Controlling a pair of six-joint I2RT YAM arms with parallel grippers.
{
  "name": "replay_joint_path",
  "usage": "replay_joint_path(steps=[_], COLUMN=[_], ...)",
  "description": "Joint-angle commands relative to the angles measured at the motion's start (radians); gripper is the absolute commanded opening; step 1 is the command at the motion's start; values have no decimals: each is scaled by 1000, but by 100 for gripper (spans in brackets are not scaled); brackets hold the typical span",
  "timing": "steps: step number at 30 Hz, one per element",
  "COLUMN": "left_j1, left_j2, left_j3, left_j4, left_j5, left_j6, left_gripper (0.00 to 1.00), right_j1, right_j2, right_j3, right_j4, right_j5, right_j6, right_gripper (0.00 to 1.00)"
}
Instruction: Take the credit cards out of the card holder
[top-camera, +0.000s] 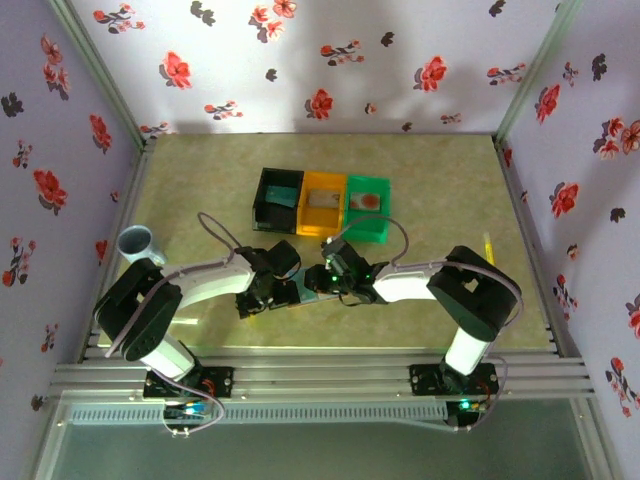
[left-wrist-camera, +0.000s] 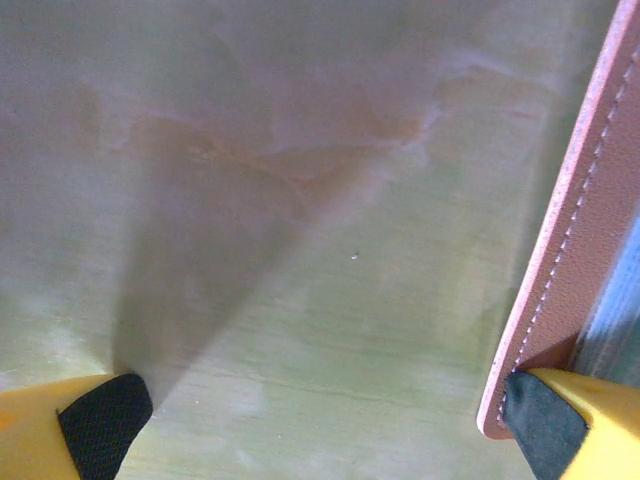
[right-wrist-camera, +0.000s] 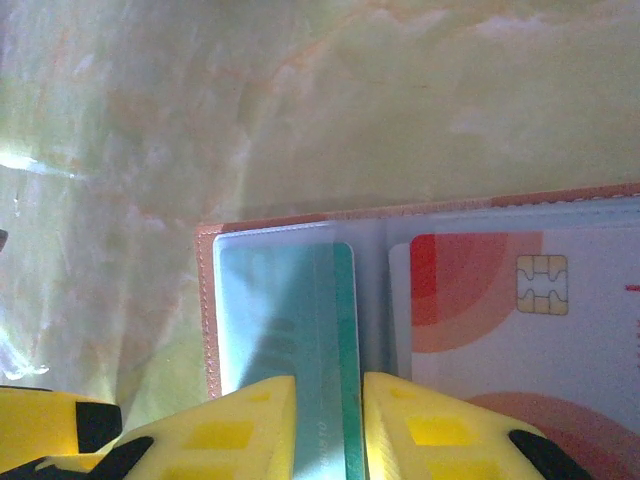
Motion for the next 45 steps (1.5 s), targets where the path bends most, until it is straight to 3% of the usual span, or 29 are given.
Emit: replay_joint_path(steps=[1,28,45], left_j1=[-32,-37,-37], left_j2=[133,132,134], left_j3=[-107,-103,-102], left_j4=[168,171,172], left_j5=[78,83,84], left_j6=[20,18,15], left_gripper=[100,100,100], right_j1=[-6,-5,-5], right_j2=[15,-16,-41], right_j3=[-25,-75,-108], right_j4=[37,171,218], right_j5=[-22,-91,-96], right_j6=[-1,20,21], right_gripper=[24,18,8])
